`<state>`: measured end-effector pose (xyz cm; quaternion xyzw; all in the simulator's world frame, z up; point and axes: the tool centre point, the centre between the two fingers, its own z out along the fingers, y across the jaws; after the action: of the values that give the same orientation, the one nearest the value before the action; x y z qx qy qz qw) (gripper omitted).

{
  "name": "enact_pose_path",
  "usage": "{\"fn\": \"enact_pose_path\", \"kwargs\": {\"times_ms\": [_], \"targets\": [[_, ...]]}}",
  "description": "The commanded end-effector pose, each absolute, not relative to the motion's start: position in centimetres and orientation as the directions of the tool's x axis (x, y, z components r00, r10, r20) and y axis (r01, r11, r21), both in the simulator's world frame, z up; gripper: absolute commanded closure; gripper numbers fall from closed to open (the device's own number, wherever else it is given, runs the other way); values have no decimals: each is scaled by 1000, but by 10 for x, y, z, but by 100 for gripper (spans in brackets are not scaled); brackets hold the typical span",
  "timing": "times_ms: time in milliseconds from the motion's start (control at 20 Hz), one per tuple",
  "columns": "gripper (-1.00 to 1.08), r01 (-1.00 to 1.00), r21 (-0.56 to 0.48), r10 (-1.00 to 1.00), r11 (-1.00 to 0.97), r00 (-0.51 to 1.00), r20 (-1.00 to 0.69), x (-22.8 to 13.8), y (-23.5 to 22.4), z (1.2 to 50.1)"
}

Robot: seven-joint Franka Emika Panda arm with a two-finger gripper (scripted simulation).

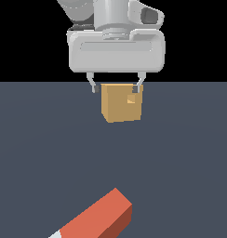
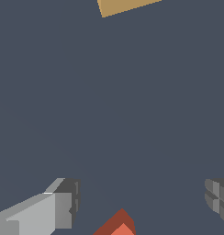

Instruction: Insert the peg into the horizontal hole in a box.

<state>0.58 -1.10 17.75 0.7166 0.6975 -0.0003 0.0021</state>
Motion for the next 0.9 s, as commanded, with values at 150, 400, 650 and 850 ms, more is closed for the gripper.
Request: {"fn": "enact_pose_path", "kwargs": {"times_ms": [150,400,650,850], "targets": [[-92,999,3,999,-43,43,-3,6,-16,175],[-92,990,3,990,-141,141,-4,6,-48,163],[-92,944,3,944,-331,331,-4,-3,-111,137],[-92,862,3,862,-506,506,-4,-25,-170,112]]}}
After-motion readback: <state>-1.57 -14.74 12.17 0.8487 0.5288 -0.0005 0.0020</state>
